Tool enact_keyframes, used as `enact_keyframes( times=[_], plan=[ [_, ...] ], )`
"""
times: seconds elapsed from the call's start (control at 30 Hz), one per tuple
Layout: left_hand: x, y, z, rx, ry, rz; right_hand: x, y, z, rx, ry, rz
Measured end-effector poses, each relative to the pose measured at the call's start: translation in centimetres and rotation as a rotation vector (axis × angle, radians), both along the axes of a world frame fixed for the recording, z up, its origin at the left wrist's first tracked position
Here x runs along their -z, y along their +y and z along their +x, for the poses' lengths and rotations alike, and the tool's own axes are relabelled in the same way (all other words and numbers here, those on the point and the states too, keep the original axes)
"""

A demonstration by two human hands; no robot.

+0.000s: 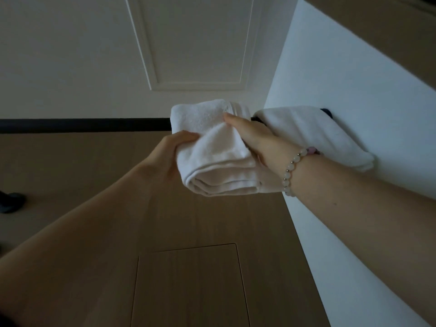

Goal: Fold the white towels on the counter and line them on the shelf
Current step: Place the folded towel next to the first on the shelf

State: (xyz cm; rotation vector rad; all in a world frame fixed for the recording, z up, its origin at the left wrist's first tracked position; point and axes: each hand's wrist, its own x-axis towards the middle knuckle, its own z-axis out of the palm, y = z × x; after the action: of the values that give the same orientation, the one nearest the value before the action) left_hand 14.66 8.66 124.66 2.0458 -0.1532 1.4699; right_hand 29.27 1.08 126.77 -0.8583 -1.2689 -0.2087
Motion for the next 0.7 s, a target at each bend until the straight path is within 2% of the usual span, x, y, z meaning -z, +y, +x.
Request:
enact_keyframes(
  times=[0.2,0.3,0.4,0.43,0.53,0.7],
  plan=[
    [-0.4,0.9,-0.7,0.034,0.093,0.069,1.2,-0.8,0.8,-0.180,-0.037,0.003],
    [-0.3,1.0,-0.9,-0.036,0.093,0.058,2.1,-0.9,0.6,-0.224,-0.038,0.038],
    [-0.1,2.3,-0.8,-0.124,0.119,0.110,3.1,-0.9,0.1,-0.211,-0.071,-0.051],
    [0.2,2.0,-0.8,-0.119,0.117,0.051,3.4,-1.0,0.2,-0.221,-0.097,-0.088],
    [0.1,1.8,-0.8,-0.106,0.293,0.016,3.9,-1.4,0.8,-0.245,-0.116,-0.113],
    [-0.2,-0.3,1.3,-0.096,0.253,0.042,5.3,-0.2,2.5,-0.214,0.060,-0.021]
  ],
)
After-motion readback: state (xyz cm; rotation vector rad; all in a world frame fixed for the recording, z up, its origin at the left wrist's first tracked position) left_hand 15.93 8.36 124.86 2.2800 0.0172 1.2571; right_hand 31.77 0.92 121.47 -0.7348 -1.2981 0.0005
